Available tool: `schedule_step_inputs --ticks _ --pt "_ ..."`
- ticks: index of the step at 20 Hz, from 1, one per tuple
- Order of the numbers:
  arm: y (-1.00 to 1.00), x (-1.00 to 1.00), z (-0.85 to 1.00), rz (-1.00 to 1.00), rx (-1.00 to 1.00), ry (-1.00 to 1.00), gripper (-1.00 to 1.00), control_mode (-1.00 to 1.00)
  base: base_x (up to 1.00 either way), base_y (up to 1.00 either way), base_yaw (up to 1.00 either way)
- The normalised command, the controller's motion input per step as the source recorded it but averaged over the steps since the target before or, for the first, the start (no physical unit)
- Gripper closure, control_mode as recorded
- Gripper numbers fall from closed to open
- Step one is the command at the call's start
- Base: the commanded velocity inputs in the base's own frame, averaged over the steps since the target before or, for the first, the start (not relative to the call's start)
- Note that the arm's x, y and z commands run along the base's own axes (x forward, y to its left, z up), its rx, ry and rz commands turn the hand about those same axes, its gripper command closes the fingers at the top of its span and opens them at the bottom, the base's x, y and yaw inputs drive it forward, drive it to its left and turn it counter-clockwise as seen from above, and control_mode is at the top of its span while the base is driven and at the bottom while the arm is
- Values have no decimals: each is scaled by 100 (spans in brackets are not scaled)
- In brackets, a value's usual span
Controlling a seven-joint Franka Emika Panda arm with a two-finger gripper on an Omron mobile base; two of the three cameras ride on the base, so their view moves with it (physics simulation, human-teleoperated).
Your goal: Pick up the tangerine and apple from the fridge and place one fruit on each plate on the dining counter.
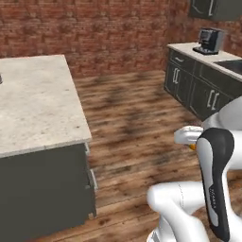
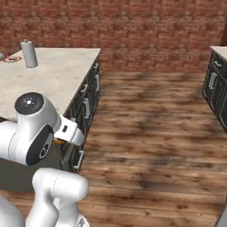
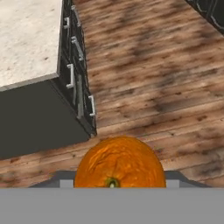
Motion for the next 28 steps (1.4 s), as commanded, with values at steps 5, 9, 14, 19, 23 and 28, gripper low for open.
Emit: schedule_step_inputs --ticks 5,9,14,19,23,28 --pt "0 0 0 0 0 0 100 100 4 100 66" --pt "0 0 0 0 0 0 100 100 22 100 53" --pt "0 0 0 0 0 0 100 100 57 90 52" --pt "0 0 0 0 0 0 100 100 100 66 29" --pt "0 0 0 0 0 0 100 100 100 96 13" --pt "0 0 0 0 0 0 100 100 85 100 5"
